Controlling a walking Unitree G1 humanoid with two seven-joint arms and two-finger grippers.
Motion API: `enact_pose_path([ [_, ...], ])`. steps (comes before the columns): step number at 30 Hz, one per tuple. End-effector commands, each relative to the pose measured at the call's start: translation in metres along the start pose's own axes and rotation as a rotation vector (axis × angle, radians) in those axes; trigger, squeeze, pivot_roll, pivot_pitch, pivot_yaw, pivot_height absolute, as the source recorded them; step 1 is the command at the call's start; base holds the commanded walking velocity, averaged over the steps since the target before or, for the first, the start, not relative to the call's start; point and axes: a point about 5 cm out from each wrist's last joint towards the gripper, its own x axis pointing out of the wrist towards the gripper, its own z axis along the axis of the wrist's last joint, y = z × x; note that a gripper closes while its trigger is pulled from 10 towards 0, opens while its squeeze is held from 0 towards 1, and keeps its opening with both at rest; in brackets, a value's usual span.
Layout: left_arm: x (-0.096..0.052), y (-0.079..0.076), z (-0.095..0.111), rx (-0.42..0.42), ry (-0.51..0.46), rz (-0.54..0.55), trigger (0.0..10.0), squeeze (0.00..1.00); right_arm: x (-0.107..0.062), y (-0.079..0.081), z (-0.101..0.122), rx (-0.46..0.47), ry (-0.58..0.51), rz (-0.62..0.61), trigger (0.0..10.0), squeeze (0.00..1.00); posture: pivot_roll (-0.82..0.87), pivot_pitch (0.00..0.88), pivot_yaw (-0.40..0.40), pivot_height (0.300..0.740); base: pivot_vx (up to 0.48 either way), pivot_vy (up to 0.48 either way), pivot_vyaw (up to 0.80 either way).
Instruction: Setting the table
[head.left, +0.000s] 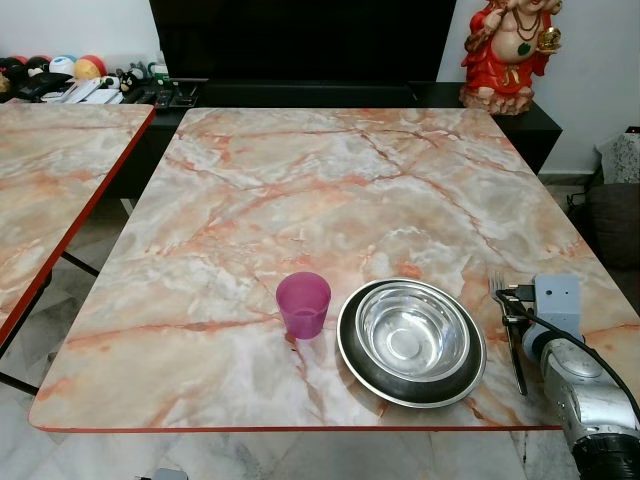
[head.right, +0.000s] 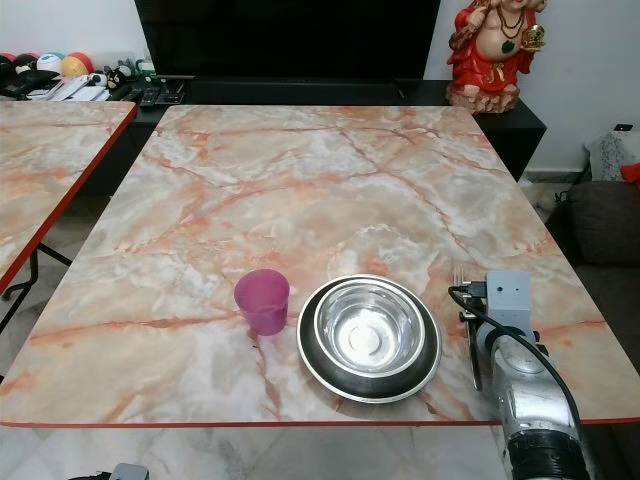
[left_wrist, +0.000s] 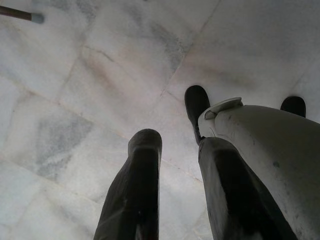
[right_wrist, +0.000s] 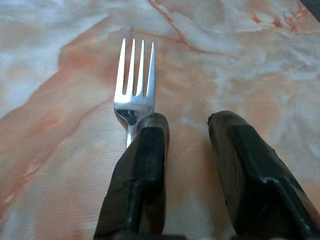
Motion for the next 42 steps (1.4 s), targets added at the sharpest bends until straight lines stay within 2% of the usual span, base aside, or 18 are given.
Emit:
enact_pose_path([
  [1, -0.001, 0.001, -0.009, 0.007, 0.038, 0.0, 10.0, 0.0, -0.002, 0.002, 0.005, -0.006, -0.022, 0.013, 10.0, 0.0, 0.0, 0.13, 0.013, 0.74, 0.0, 0.0, 0.0],
  [18, -0.002, 0.001, -0.009, 0.007, 0.038, 0.001, 10.0, 0.0, -0.002, 0.007, 0.008, -0.007, -0.043, 0.044, 10.0, 0.0, 0.01, 0.128, 0.012, 0.74, 0.0, 0.0, 0.0],
  [21, -0.002, 0.001, -0.009, 0.007, 0.037, 0.003, 10.0, 0.0, -0.002, 0.005, 0.013, 0.006, -0.079, 0.021, 10.0, 0.0, 0.01, 0.128, 0.012, 0.74, 0.0, 0.0, 0.0],
  [22, -0.002, 0.001, -0.009, 0.007, 0.037, 0.004, 10.0, 0.0, -0.003, 0.001, 0.022, 0.033, -0.143, -0.012, 10.0, 0.0, 0.01, 0.13, 0.013, 0.74, 0.0, 0.0, 0.0],
  [23, -0.002, 0.001, -0.009, 0.007, 0.037, 0.004, 10.0, 0.0, -0.003, 0.001, 0.022, 0.033, -0.143, -0.012, 10.0, 0.0, 0.01, 0.13, 0.013, 0.74, 0.0, 0.0, 0.0],
  [24, -0.002, 0.002, -0.009, 0.007, 0.037, 0.005, 10.0, 0.0, -0.004, -0.005, 0.031, 0.066, -0.201, -0.057, 10.0, 0.0, 0.0, 0.13, 0.014, 0.74, 0.0, 0.0, 0.0],
  [26, -0.002, 0.002, -0.008, 0.008, 0.036, 0.004, 10.0, 0.0, -0.003, -0.012, 0.03, 0.049, -0.182, -0.104, 10.0, 0.0, 0.01, 0.129, 0.013, 0.74, 0.0, 0.0, 0.0],
  [30, -0.001, 0.002, -0.008, 0.008, 0.035, 0.002, 10.0, 0.0, -0.002, -0.014, 0.023, 0.025, -0.13, -0.111, 10.0, 0.0, 0.01, 0.129, 0.013, 0.74, 0.0, 0.0, 0.0],
  [35, -0.001, 0.001, -0.007, 0.007, 0.035, -0.001, 10.0, 0.0, -0.001, -0.005, 0.009, -0.014, -0.063, -0.056, 10.0, 0.0, 0.0, 0.129, 0.013, 0.74, 0.0, 0.0, 0.0],
  [42, -0.001, 0.001, -0.008, 0.007, 0.038, -0.002, 10.0, 0.0, -0.001, 0.0, 0.004, -0.032, -0.029, -0.036, 10.0, 0.0, 0.01, 0.13, 0.013, 0.74, 0.0, 0.0, 0.0],
])
